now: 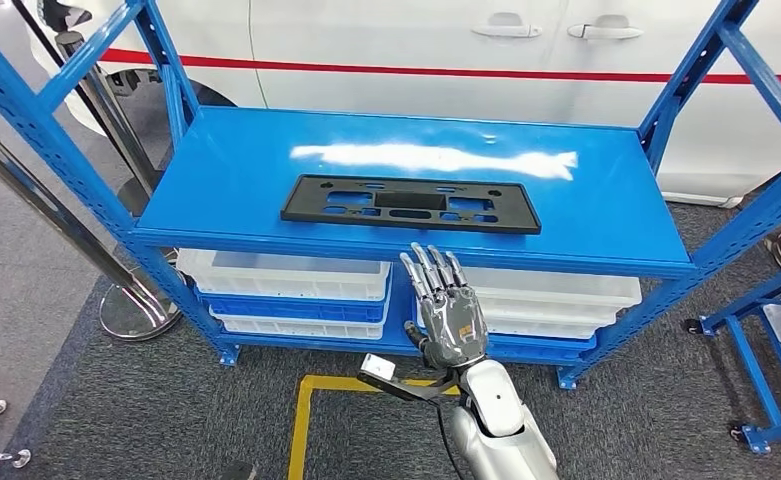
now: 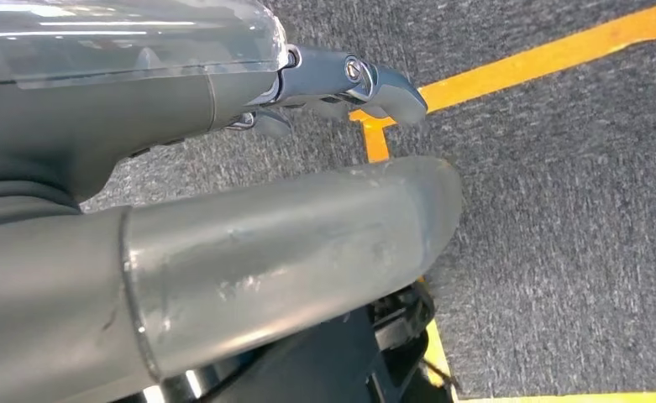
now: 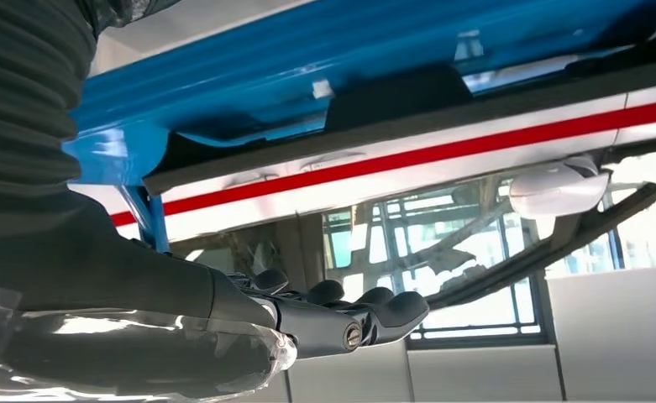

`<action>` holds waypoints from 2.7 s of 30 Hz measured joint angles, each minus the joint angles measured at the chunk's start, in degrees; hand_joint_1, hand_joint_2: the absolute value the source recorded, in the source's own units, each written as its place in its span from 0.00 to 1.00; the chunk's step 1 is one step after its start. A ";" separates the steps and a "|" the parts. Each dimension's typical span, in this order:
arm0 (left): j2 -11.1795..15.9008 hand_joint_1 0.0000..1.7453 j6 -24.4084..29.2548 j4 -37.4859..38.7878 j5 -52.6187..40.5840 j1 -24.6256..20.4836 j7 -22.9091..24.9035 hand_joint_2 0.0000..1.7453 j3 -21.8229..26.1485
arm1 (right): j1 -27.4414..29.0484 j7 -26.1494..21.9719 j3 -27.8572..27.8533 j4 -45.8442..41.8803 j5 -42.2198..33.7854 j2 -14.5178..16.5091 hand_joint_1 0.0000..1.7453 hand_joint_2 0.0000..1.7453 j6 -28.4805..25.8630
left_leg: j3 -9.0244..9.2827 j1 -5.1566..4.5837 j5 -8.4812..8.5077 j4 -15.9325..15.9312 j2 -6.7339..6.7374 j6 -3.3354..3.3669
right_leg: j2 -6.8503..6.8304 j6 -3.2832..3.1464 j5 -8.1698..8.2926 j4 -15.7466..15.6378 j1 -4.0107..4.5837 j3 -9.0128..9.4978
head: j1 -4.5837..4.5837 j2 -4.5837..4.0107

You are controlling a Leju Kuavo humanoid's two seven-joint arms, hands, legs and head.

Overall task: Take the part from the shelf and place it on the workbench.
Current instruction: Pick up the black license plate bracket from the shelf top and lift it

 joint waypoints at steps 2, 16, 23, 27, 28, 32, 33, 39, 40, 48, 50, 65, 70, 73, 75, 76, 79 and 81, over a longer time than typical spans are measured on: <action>-0.02 0.00 0.00 0.00 -0.16 -0.17 -0.01 0.00 0.00 | 0.02 0.00 -0.25 -0.10 0.09 0.10 0.00 1.00 0.01 | 0.20 -0.20 -0.56 0.33 -0.03 -0.55 | 0.01 -0.41 1.89 -5.59 0.20 2.45 | 0.00 0.00; 0.00 0.00 -0.07 -0.09 -0.63 -0.35 0.13 0.00 0.00 | 0.25 0.44 -0.85 -0.55 0.83 0.73 0.00 1.00 0.02 | -4.06 -0.22 0.73 5.10 0.14 -2.18 | 0.25 -2.42 0.01 -7.42 0.39 5.60 | -0.06 0.00; -0.01 0.00 -0.09 -0.11 -0.78 -0.44 0.15 0.00 0.01 | 0.17 1.36 -0.86 -0.82 0.92 0.77 0.00 1.00 0.00 | -0.98 -0.18 1.68 -0.95 0.19 -0.12 | 0.08 -0.56 -2.26 -4.68 0.58 4.73 | -0.03 0.00; -0.02 0.00 -0.12 -0.11 -0.79 -0.49 0.17 0.00 0.02 | 0.60 1.47 -0.87 -0.89 0.92 0.67 0.00 1.00 0.02 | -0.33 -0.11 1.17 -1.10 0.24 0.45 | 0.02 0.04 -6.65 8.07 0.18 -2.62 | -0.03 0.00; -0.03 0.00 -0.13 -0.11 -0.80 -0.43 0.19 0.00 0.02 | 0.71 1.51 -0.87 -0.88 0.92 0.63 0.00 1.00 0.02 | -0.12 -0.11 0.96 -1.04 0.21 0.37 | 0.00 0.14 -5.67 8.24 0.04 -3.21 | -0.03 0.00; -0.11 0.00 -0.19 -0.12 -0.93 -0.41 0.23 0.00 0.02 | 0.70 1.81 -0.87 -0.92 0.92 0.61 0.00 1.00 0.02 | 0.86 -0.24 -0.38 -0.43 0.07 -0.49 | -0.02 -0.08 1.88 -4.46 -0.17 1.94 | -0.02 0.00; -0.12 0.00 -0.20 -0.13 -0.95 -0.46 0.24 0.00 0.02 | 0.72 1.91 -0.88 -0.96 0.94 0.61 0.00 1.00 0.02 | 0.87 -0.33 -0.65 -0.27 0.04 -0.84 | 0.03 -0.26 2.15 -6.20 -0.09 2.67 | -0.02 0.00; -0.11 0.00 -0.21 -0.17 -1.12 -0.68 0.29 0.00 0.02 | 0.69 2.25 -0.89 -1.28 1.33 0.72 0.00 1.00 0.01 | -1.20 -0.07 -4.00 4.93 0.17 -2.65 | 0.08 -2.22 1.20 -7.34 -0.13 3.85 | -0.07 0.00; -0.11 0.00 -0.22 -0.17 -1.21 -0.69 0.28 0.00 0.02 | 0.68 2.29 -0.87 -1.31 1.49 0.73 0.00 1.00 0.02 | -3.25 -0.06 -5.63 8.91 0.17 -2.81 | 0.02 -2.47 0.98 -7.34 -0.07 4.05 | -0.07 0.00; -0.03 0.00 -0.22 -0.18 -1.47 -0.54 0.32 0.00 0.02 | 0.88 2.64 -0.80 -1.33 1.86 0.76 0.00 1.00 0.02 | -2.73 -0.64 2.22 1.80 0.19 -1.15 | 0.29 -2.18 -0.95 -7.29 0.47 6.34 | -0.04 0.00; 0.02 0.00 -0.25 -0.21 -1.53 -0.61 0.32 0.00 0.02 | 0.89 2.96 -0.78 -1.34 1.89 0.76 0.00 1.00 0.02 | -2.32 -1.02 1.72 0.54 0.16 -0.72 | 0.26 -1.59 -1.06 -7.41 0.47 6.20 | -0.04 0.00; -0.15 0.00 -0.06 -0.33 -2.01 -0.87 0.46 0.00 0.07 | 1.16 3.54 -0.52 -1.78 1.75 0.44 0.00 1.00 0.02 | 1.84 -0.57 -1.67 -0.34 0.01 -1.27 | 0.11 -0.70 2.45 -6.61 0.16 2.08 | 0.00 0.00; -0.15 0.00 0.09 -0.35 -2.09 -1.14 0.53 0.00 0.07 | 1.08 3.61 -0.28 -1.97 1.86 0.45 0.00 1.00 0.02 | -0.74 -0.19 -5.57 6.19 0.15 -2.67 | 0.06 -2.32 1.85 -7.30 -0.13 3.21 | -0.04 0.00; -0.15 0.00 0.04 -0.35 -2.31 -1.00 0.57 0.00 0.07 | 1.18 3.61 -0.21 -1.97 1.92 0.44 0.00 1.00 0.02 | -6.61 -0.11 -8.03 15.70 0.15 -3.03 | 0.06 -2.71 1.30 -7.27 0.08 3.59 | -0.04 0.00; -0.15 0.00 0.00 -0.35 -2.53 -0.91 0.60 0.00 0.07 | 1.21 3.61 -0.13 -1.98 1.97 0.44 0.00 1.00 0.02 | -6.42 -0.13 -4.56 13.14 0.15 -2.79 | 0.22 -2.66 0.92 -7.24 0.18 4.15 | -0.04 0.00; -0.15 0.00 0.00 -0.35 -2.60 -0.93 0.60 0.00 0.07 | 1.19 3.61 -0.05 -1.98 2.00 0.45 0.00 1.00 0.02 | -4.99 -0.17 -1.92 9.24 0.15 -2.48 | 0.27 -2.58 0.68 -7.24 0.23 4.55 | -0.04 0.00; -0.13 0.00 0.00 -0.35 -2.64 -1.13 0.58 0.00 0.07 | 1.12 3.73 0.20 -1.99 2.03 0.45 0.00 1.00 0.02 | -1.54 -0.65 1.26 0.88 0.14 -1.37 | 0.27 -2.02 0.18 -7.23 0.44 5.11 | -0.03 0.00; -0.13 0.00 0.04 -0.35 -2.62 -1.16 0.58 0.00 0.07 | 1.12 3.90 0.35 -1.99 2.03 0.45 0.00 1.00 0.02 | -1.20 -0.81 0.95 0.09 0.09 -0.90 | 0.25 -1.46 0.19 -7.36 0.44 5.08 | -0.04 0.00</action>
